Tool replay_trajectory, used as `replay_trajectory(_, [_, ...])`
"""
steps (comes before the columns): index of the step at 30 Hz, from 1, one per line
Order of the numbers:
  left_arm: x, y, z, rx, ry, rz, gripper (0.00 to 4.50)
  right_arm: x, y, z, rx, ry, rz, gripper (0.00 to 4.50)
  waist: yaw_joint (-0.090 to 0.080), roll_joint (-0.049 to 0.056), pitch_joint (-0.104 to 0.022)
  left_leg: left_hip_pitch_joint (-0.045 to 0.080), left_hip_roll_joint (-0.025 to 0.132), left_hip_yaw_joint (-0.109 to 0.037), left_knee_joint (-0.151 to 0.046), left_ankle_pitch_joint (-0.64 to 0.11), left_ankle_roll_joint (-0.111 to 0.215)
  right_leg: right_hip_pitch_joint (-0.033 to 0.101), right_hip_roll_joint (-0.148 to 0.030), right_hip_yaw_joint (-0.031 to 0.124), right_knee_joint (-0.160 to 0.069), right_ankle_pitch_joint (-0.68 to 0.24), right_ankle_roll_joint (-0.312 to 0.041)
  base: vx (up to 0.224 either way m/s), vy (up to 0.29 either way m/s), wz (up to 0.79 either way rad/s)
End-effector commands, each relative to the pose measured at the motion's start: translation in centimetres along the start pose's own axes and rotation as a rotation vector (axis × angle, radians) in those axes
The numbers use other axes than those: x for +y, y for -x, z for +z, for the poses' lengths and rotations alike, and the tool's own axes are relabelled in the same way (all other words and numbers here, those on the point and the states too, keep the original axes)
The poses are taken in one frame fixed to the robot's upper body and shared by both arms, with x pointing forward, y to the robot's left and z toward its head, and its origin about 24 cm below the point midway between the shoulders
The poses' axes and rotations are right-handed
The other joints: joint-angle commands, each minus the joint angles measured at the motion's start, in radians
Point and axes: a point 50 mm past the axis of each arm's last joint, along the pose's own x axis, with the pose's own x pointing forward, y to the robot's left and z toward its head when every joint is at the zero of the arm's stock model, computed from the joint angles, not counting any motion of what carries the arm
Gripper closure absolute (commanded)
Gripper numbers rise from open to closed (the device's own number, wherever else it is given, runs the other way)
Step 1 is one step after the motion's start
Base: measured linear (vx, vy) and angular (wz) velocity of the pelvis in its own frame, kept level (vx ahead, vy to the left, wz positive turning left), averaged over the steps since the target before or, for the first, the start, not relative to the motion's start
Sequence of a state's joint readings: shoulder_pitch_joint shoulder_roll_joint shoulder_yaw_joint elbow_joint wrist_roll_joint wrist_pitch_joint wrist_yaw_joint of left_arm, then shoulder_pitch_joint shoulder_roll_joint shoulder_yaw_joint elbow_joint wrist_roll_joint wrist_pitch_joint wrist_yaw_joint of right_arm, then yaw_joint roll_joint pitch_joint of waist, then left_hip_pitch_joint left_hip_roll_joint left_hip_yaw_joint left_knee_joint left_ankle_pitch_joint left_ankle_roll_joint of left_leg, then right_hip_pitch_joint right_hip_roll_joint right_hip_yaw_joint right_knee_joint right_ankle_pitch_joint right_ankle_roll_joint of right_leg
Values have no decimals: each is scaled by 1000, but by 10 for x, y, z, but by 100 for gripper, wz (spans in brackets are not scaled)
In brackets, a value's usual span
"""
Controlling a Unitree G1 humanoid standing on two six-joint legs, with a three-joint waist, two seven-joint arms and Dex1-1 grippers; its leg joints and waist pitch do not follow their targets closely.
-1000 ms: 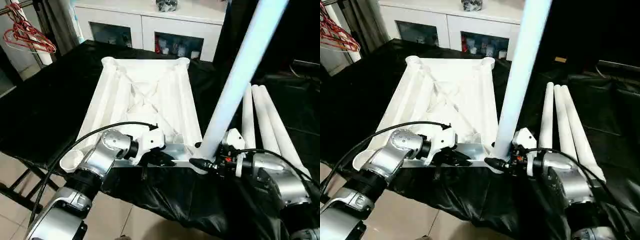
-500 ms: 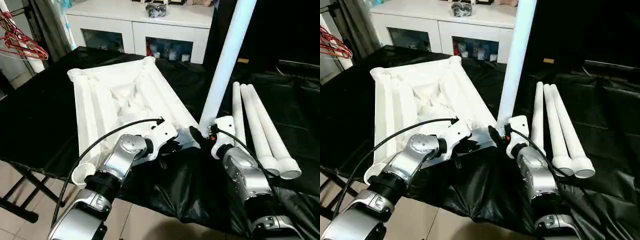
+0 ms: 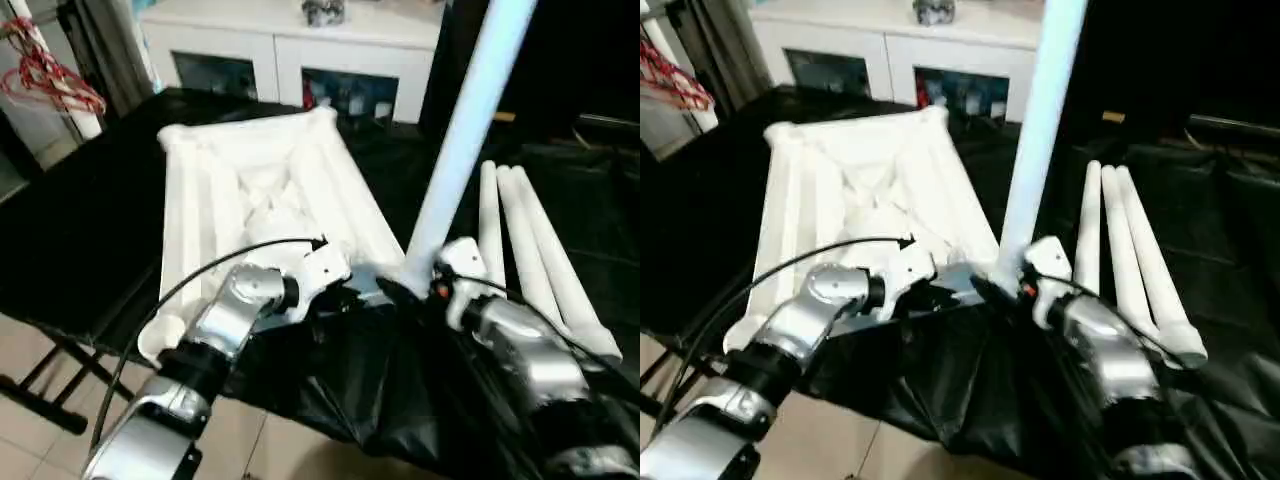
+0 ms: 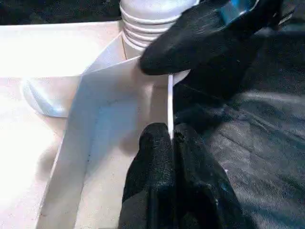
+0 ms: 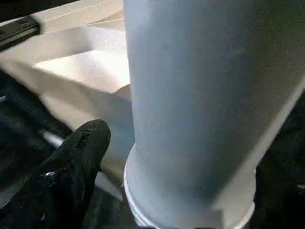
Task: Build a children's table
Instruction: Rotate leg to tighten
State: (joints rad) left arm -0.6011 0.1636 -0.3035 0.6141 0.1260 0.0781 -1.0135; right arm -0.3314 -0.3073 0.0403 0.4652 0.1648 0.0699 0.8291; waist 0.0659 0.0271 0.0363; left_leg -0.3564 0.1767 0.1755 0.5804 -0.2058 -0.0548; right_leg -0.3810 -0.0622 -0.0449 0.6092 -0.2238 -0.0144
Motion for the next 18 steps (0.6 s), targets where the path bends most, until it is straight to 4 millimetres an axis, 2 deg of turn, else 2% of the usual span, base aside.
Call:
replay_trajectory(1, [-4, -4, 13, -48, -58, -64, 450, 25, -5, -14, 68, -32, 215, 37, 4, -20, -46, -6, 58, -18, -58, -73, 142, 48, -88, 46, -66, 21, -250, 0, 0, 0])
replay_trajectory(2, [-3, 1, 10, -36, -64, -87, 450, 22, 0, -13, 67, -20, 245, 37, 5, -26, -46, -7, 57, -17, -58, -69, 148, 48, -90, 45, -65, 21, -253, 0, 0, 0])
replay_trajectory(4, [-3, 1, 10, -36, -64, -87, 450, 22, 0, -13, 67, -20, 245, 37, 6, -22, -46, -5, 60, -17, -58, -70, 147, 46, -90, 44, -65, 14, -257, 0, 0, 0])
replay_trajectory(5, [-2, 5, 7, -23, -64, -110, 450, 20, 5, -12, 74, -19, 285, 52, 4, -27, -45, -4, 61, -16, -59, -76, 144, 45, -89, 43, -66, 2, -261, 0, 0, 0])
replay_trajectory(6, [-2, 7, 6, -18, -62, -120, 450, 20, 7, -11, 79, -17, 303, 70, 7, -27, -45, -4, 59, -16, -58, -81, 142, 48, -90, 43, -66, -10, -263, 0, 0, 0])
replay_trajectory(8, [-1, 14, 1, 1, -64, -145, 450, 19, 12, -11, 111, -8, 361, 70, 11, -27, -43, -3, 61, -15, -59, -88, 138, 46, -89, 42, -68, -32, -261, 0, 0, 0])
replay_trajectory(13, [0, 19, -1, 13, -69, -175, 450, 18, 14, -10, 142, -7, 407, 112, 18, -27, -44, 0, 64, -14, -58, -85, 124, 45, -90, 43, -63, -14, -267, 0, 0, 0])
replay_trajectory(14, [0, 21, -2, 23, -70, -189, 450, 18, 14, -10, 147, -2, 422, 117, 22, -19, -44, 0, 63, -15, -58, -80, 122, 45, -91, 44, -61, -2, -271, 0, 0, 0])
replay_trajectory(15, [1, 22, -3, 28, -70, -195, 450, 18, 14, -9, 149, 1, 429, 136, 21, -22, -45, 0, 63, -14, -57, -79, 122, 46, -88, 43, -60, 14, -273, 0, 0, 0])
replay_trajectory(16, [1, 23, -3, 32, -71, -198, 450, 18, 14, -9, 152, 3, 437, 136, 22, -24, -45, 1, 63, -14, -57, -78, 122, 46, -87, 43, -59, 23, -275, 0, 0, 0])
replay_trajectory(18, [3, 24, -2, 32, -74, -193, 450, 19, 14, -9, 155, 2, 451, 153, 23, -23, -46, 1, 63, -14, -56, -72, 124, 46, -88, 42, -57, 40, -280, 0, 0, 0])
